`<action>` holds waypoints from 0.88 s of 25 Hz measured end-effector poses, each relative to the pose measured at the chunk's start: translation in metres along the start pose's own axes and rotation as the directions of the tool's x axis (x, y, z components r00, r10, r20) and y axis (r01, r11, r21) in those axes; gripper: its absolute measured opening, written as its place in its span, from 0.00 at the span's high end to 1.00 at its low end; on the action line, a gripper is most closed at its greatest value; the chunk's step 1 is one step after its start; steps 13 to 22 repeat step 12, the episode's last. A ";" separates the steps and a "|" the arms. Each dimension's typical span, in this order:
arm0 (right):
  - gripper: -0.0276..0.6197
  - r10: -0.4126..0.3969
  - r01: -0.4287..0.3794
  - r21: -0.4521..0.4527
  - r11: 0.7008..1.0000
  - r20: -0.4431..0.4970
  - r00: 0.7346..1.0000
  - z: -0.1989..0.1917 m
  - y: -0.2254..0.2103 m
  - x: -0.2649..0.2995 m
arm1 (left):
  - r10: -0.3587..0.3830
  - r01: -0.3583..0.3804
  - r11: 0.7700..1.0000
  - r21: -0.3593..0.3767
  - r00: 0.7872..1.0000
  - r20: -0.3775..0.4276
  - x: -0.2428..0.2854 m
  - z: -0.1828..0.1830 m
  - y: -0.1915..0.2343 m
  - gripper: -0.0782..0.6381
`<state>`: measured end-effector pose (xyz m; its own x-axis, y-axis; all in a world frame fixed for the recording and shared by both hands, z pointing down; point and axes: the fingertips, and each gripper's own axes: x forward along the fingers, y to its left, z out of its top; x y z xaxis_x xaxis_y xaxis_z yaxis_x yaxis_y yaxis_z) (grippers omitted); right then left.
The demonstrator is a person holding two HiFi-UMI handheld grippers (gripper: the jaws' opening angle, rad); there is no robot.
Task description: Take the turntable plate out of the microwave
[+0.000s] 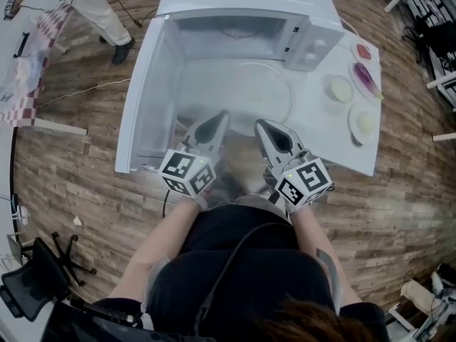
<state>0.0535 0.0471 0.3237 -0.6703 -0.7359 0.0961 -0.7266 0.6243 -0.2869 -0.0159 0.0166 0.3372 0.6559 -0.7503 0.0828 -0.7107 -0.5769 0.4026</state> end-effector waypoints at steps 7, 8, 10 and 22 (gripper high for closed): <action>0.93 -0.025 0.026 0.028 0.999 -0.003 1.000 -0.002 -0.005 -0.002 | 0.007 -0.007 1.000 -0.006 1.000 -0.004 0.002 0.002 0.004 0.87; 0.93 -0.028 0.028 0.029 0.999 -0.003 1.000 -0.002 -0.006 -0.002 | 0.005 -0.005 1.000 -0.006 1.000 -0.007 0.003 0.001 0.003 0.87; 0.93 -0.034 0.034 0.034 0.999 -0.004 0.999 -0.002 -0.008 -0.002 | 0.002 -0.002 1.000 -0.005 1.000 -0.015 0.005 -0.001 0.003 0.87; 0.93 -0.039 0.039 0.041 0.998 -0.007 0.999 -0.004 -0.010 -0.002 | 0.001 -0.001 1.000 -0.004 1.000 -0.022 0.007 -0.003 0.004 0.87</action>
